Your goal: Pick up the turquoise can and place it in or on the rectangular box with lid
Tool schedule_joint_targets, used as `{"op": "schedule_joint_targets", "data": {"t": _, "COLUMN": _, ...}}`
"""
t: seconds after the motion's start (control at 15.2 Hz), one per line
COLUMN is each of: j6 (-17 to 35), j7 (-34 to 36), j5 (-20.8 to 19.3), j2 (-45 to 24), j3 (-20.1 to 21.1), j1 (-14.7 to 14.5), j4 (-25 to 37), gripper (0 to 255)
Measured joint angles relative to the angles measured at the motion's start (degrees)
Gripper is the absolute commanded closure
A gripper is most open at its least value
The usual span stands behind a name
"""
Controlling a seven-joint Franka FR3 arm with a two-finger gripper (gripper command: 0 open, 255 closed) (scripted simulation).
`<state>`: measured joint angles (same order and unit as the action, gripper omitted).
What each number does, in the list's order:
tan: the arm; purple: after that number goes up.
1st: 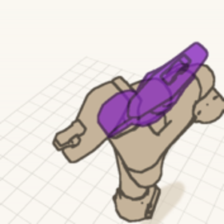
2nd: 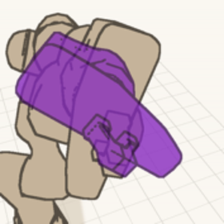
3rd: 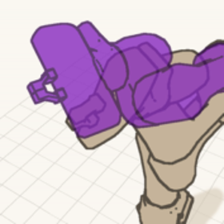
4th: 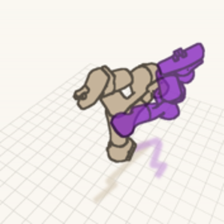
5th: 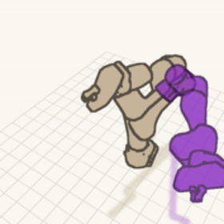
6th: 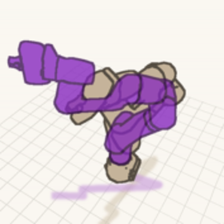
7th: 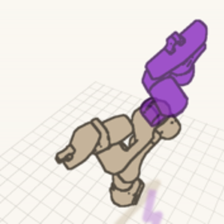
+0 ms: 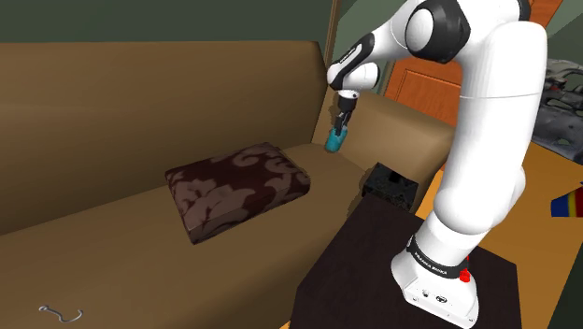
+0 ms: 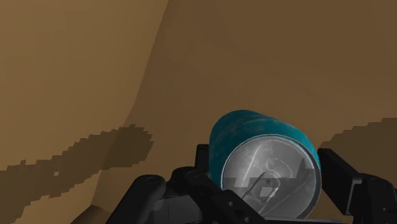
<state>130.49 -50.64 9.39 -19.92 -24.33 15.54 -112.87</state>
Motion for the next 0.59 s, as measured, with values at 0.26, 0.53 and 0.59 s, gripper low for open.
{"op": "schedule_joint_targets", "data": {"t": 0.26, "j6": -2.52, "j7": 0.70, "j5": -1.02, "j2": 1.72, "j3": -0.44, "j1": -0.39, "j4": 0.97, "gripper": 255}}
{"op": "schedule_joint_targets", "data": {"t": 0.53, "j6": -5.24, "j7": 1.31, "j5": -2.08, "j2": 3.53, "j3": -0.88, "j1": -0.69, "j4": 2.05, "gripper": 255}}
{"op": "schedule_joint_targets", "data": {"t": 0.59, "j6": -5.87, "j7": 1.51, "j5": -2.32, "j2": 3.93, "j3": -0.96, "j1": -0.79, "j4": 2.32, "gripper": 255}}
